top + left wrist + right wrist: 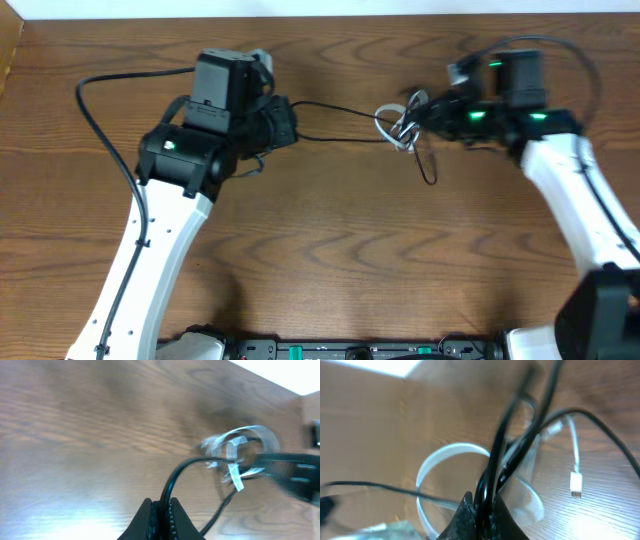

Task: Untangle cables

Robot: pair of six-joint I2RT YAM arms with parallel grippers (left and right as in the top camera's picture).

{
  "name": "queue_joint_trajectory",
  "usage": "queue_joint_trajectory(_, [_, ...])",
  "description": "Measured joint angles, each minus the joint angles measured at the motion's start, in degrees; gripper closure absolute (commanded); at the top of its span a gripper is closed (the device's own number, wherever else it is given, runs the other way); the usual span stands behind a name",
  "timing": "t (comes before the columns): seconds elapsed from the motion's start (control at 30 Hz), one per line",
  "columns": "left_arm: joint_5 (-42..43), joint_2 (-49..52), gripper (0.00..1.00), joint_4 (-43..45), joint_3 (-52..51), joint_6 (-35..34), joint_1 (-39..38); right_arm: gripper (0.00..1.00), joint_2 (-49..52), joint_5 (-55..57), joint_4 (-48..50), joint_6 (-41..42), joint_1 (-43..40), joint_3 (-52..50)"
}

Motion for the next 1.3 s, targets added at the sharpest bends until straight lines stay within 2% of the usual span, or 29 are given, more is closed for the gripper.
queue_joint_trajectory(0.27, [-2.4,0.0,0.93,-3.8,0.0,5.2,7.1,0.99,-3.1,-7.6,-5.1,-1.8,-18.6,-0.1])
queue_joint_trajectory(0.4, [-3.6,0.0,0.92,-4.1,0.0,6.6,8.2,0.99,-3.1,-6.4,-8.4,-3.5,-23.3,-0.1])
queue_joint_trajectory(0.6, [-4.7,0.0,0.93,-4.1,0.0,7.6,8.2,0.99,-3.1,8.7,-16.6,-5.4,-24.4,-0.2])
queue_joint_trajectory(0.73, [-6.1,0.0,0.93,-4.0,0.0,8.0,8.2,0.99,-3.1,15.7,-18.3,-7.6,-24.4,-0.2])
queue_joint_trajectory(0.93, [-17.1,0.1,0.93,-4.1,0.0,8.4,8.6,0.99,-3.1,22.6,-19.8,-8.9,-24.5,-0.2])
queue_joint_trajectory(1.07, [-23.5,0.1,0.93,-4.2,0.0,6.6,13.4,0.99,-3.1,23.8,-20.2,-8.9,-26.6,-0.2])
queue_joint_trajectory(1.2, [-25.9,0.2,0.92,-2.7,0.0,5.4,20.5,0.99,-3.1,25.5,-20.6,-8.9,-30.1,-0.2])
queue_joint_trajectory(1.3, [-26.0,0.2,0.93,-1.8,0.0,5.3,22.9,0.99,-2.7,25.0,-20.5,-9.2,-31.1,-0.2])
